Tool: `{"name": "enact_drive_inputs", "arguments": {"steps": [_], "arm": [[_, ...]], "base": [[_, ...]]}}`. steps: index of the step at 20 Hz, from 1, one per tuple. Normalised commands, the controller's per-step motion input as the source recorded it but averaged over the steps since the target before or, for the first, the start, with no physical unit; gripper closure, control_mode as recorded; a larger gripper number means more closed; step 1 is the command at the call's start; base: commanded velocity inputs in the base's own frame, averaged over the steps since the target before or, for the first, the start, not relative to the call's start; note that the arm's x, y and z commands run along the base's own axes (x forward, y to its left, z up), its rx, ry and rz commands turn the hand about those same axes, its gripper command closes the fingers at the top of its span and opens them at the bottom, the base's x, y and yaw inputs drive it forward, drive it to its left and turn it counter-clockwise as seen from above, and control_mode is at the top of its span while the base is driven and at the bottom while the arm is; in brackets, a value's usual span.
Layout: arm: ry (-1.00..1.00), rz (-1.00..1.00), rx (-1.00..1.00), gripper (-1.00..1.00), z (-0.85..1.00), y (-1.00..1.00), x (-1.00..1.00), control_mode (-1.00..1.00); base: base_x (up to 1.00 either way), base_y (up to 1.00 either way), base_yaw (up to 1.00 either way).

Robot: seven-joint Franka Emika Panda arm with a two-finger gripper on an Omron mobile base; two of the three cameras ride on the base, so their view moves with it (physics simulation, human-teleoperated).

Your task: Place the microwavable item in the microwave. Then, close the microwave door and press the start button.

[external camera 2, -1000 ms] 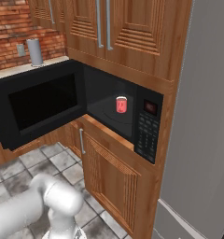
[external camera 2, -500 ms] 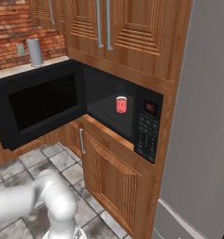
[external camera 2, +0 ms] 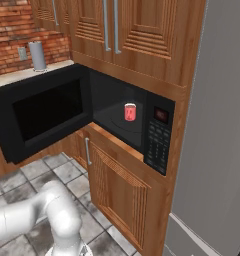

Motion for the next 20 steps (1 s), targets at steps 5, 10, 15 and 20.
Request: {"name": "enact_drive_inputs", "arguments": {"steps": [5, 10, 15, 20], "arm": [[-0.12, -0.08, 0.00, -1.00, 0.11, -0.74, 0.00, -1.00], [0.03, -0.10, 0.03, -1.00, 0.31, -0.72, 0.09, -1.00], [0.05, -0.06, 0.04, -1.00, 0.30, -0.95, 0.21, -1.00], [0.01, -0.02, 0.06, -1.00, 0.23, -1.00, 0.17, -1.00]], "base": [[0.00, 0.00, 0.00], [0.00, 0.00, 0.00], [0.00, 0.00, 0.00], [0.00, 0.00, 0.00]]}}
